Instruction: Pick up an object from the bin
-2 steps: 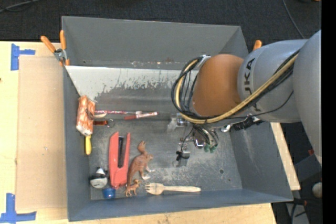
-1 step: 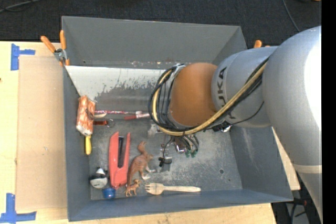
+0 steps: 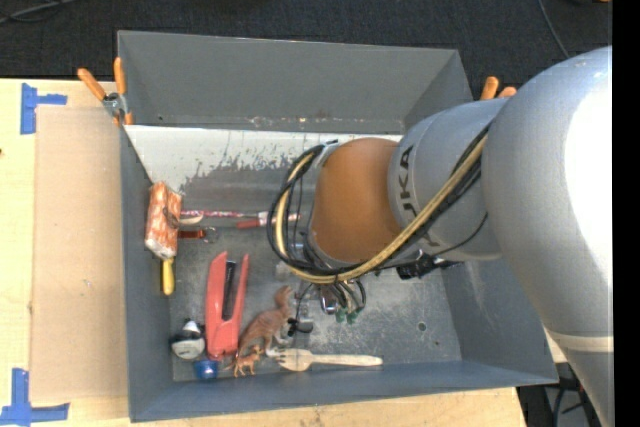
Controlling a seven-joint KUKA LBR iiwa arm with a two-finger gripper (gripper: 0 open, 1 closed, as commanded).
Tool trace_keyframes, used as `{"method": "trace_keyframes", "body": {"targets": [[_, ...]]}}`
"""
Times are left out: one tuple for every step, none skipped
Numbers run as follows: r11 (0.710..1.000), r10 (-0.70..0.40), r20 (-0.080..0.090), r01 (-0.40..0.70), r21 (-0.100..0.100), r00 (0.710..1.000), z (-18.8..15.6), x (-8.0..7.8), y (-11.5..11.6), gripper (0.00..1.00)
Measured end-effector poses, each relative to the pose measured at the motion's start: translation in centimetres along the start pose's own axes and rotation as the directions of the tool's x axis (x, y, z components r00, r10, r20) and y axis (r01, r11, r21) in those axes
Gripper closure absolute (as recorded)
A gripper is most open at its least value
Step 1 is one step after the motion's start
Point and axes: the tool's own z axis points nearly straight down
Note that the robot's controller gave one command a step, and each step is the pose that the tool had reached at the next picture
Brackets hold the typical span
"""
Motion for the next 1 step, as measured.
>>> {"method": "trace_keyframes", "body": {"targets": [[0.977, -0.215, 0.004, 0.215, 0.0, 0.977, -3.43, 3.81, 5.54, 0.0]]}}
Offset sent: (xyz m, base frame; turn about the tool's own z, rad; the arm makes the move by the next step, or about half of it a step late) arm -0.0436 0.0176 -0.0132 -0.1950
